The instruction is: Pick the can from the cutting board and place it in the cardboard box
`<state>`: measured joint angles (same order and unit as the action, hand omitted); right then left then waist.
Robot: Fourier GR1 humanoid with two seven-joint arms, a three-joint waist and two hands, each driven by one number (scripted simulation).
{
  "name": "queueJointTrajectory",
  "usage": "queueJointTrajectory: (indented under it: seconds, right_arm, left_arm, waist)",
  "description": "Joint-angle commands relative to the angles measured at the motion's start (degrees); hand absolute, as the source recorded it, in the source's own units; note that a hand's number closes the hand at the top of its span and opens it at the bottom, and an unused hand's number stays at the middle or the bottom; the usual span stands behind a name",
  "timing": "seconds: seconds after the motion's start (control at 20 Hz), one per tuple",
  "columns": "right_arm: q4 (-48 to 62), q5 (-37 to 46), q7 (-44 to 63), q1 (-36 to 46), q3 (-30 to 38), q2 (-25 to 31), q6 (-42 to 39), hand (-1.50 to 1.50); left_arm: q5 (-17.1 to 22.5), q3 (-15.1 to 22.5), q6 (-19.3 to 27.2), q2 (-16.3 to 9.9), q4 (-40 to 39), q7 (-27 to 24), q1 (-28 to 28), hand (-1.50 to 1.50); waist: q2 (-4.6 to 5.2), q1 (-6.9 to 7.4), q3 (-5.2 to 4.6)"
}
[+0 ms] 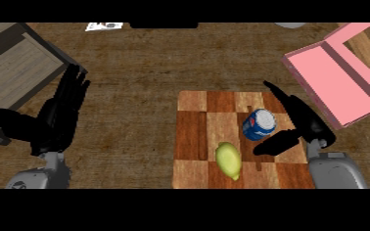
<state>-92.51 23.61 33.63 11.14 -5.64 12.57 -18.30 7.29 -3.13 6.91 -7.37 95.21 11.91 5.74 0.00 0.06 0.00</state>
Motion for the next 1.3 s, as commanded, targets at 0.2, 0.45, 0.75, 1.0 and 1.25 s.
queueJointTrajectory:
  seconds: [0.2, 0.45, 0.75, 1.0, 1.25]
  right_arm:
    - [-6.29, 2.97, 1.76, -6.27, -2.79, -2.87, -0.99, -1.5]
    - [0.27, 4.55, -0.83, -0.82, 0.42, -3.5, -1.36, -1.5]
    - [6.4, 6.78, -7.92, -0.9, 2.29, -3.23, 1.04, -1.5]
    - [5.96, 11.83, -8.79, 2.66, -2.13, -3.24, 1.46, 1.5]
    - [0.86, 13.67, -10.48, -0.64, -1.04, -1.16, 1.53, 1.5]
  left_arm:
    - [0.76, -2.18, -0.72, -0.92, 1.07, 4.16, 1.74, 0.0]
    - [-0.46, -2.13, -1.64, -0.3, 2.09, 2.88, 0.5, 0.0]
    - [-0.76, -2.24, -2.79, 0.39, 0.08, 0.01, -0.07, 0.0]
    - [-1.47, -0.58, -1.38, 1.48, 3.51, 2.87, -0.59, 0.0]
    - [-1.76, -2.24, -0.78, 1.97, -2.61, 0.03, 2.91, 0.0]
  waist:
    - [-0.06, -0.22, -0.01]
    - [-0.02, -0.01, 0.0]
    - [0.0, -0.01, 0.0]
    - [-0.01, 0.15, 0.0]
    - [-0.02, -0.23, -0.01]
